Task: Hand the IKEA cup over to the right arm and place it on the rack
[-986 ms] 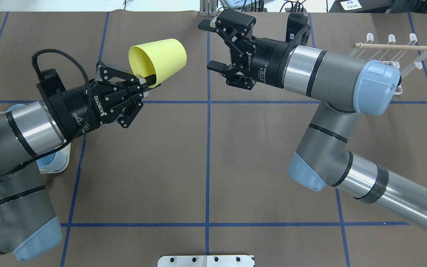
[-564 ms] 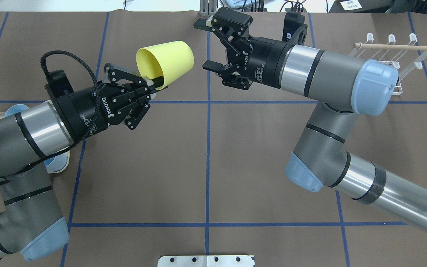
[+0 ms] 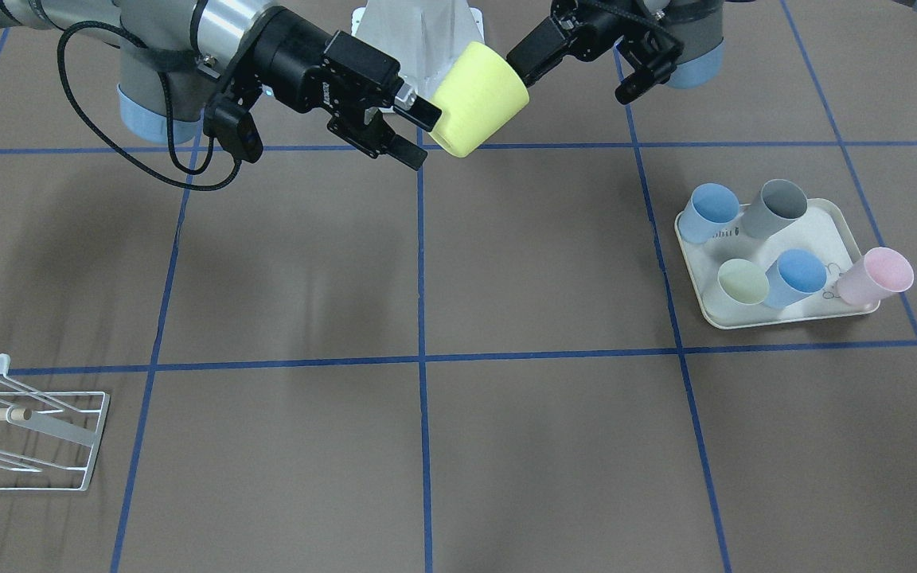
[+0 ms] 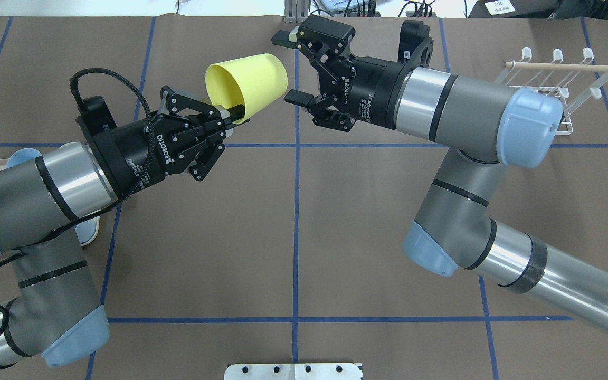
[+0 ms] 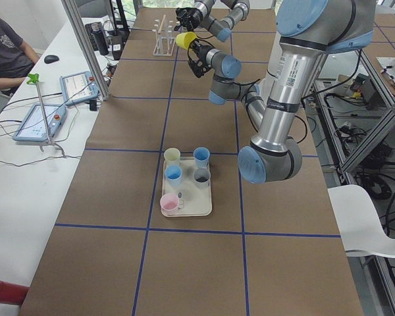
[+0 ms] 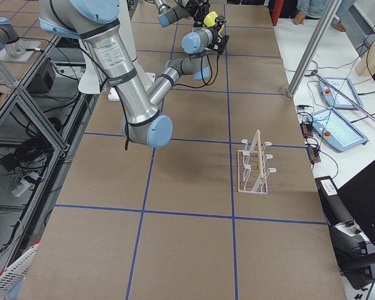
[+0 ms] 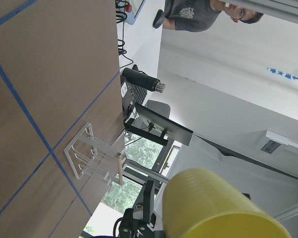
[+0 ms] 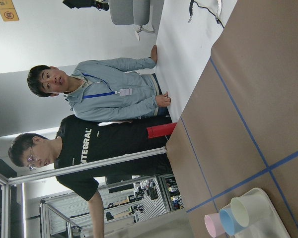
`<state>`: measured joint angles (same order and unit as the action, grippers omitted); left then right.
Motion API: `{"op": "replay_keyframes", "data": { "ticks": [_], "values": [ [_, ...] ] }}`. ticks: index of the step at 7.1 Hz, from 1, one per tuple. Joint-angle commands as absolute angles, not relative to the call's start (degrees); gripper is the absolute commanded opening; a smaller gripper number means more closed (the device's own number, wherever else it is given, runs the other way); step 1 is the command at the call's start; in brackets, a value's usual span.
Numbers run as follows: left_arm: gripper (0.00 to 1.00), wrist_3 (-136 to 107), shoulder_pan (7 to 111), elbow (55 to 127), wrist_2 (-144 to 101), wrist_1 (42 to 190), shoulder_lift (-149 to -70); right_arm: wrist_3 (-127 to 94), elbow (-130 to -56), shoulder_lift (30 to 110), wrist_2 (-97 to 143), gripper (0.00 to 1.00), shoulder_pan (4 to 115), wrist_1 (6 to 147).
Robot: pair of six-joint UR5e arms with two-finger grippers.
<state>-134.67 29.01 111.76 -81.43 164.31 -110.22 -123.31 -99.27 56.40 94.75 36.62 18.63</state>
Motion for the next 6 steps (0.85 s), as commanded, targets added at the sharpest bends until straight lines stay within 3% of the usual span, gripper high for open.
{"op": "replay_keyframes", "data": {
  "ticks": [1,6],
  "values": [
    [0.0,-134.74,28.92,111.71,-81.3,164.27,-110.39,-123.31,-99.23,56.34,94.75,1.0,36.39,18.63],
    [0.0,-134.82,28.92,110.57,-81.12,163.65,-112.41,-123.31,-99.49,56.34,94.75,1.0,35.25,18.54]
  ]
}}
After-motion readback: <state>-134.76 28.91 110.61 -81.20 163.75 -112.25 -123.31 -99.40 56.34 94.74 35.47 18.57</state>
